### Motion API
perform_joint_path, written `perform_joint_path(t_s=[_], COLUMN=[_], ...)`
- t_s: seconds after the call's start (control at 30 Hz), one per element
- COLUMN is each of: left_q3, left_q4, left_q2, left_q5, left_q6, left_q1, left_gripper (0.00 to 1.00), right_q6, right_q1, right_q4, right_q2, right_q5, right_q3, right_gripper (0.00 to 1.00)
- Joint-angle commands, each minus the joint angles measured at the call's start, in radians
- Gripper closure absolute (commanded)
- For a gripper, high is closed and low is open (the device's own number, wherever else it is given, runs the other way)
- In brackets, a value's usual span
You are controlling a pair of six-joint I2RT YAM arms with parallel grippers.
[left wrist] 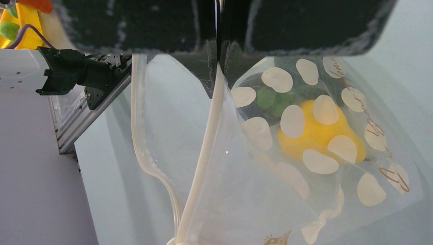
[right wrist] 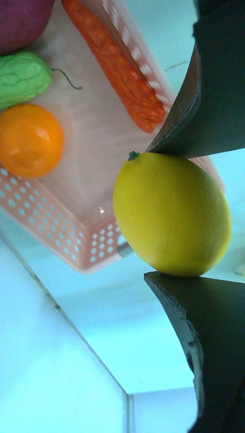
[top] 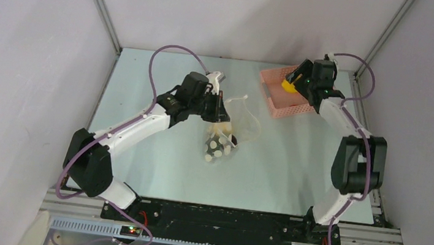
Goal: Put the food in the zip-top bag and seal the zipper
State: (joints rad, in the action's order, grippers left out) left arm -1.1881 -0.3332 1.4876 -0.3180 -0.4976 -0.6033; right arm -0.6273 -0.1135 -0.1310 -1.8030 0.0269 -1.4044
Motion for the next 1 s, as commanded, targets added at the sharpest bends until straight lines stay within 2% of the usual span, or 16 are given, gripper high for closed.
perform_joint_path(t_s=[0.0, 0.2, 0.3, 0.43, 0.67, 0.77, 0.83, 0.97], left_q3=[0.002, -0.004, -0.001, 0.015, 0.032, 0.047, 0.050, 0.049], left_q4=[0.037, 0.036, 0.042, 0.059, 0.042, 0.045, 0.044, 0.045], left_q2=[-0.055, -0.063, -0.069, -0.087, -0.113, -0.126, -0.129, -0.131], left_q5=[0.008, 0.015, 0.000, -0.009, 0.018, 0.018, 0.020, 0.018], left_q6=[-0.009, -0.002, -0.005, -0.008, -0.003, -0.007, -0.008, -0.011], left_q1=[0.006, 0.006, 0.006, 0.006, 0.005, 0.006, 0.005, 0.005], left_gripper=[1.00, 1.00, 1.00, 1.00, 1.00, 1.00, 1.00, 1.00], right_q6=[0.023, 0.046, 0.059, 0.079, 0.068, 0.058, 0.060, 0.053], right_q1=[-0.034, -0.112, -0.200, -0.343, -0.548, -0.588, -0.611, -0.638], right_q4=[0.042, 0.021, 0.013, 0.028, 0.003, -0.042, -0.064, -0.080], right_q2=[0.192, 0.436, 0.553, 0.633, 0.623, 0.605, 0.591, 0.557], right_q5=[-0.084, -0.250, -0.306, -0.328, -0.181, -0.048, 0.001, 0.043], right_q3=[0.074, 0.199, 0.269, 0.314, 0.337, 0.338, 0.338, 0.338], right_gripper=[0.73, 0.73, 0.73, 0.71, 0.68, 0.68, 0.64, 0.63])
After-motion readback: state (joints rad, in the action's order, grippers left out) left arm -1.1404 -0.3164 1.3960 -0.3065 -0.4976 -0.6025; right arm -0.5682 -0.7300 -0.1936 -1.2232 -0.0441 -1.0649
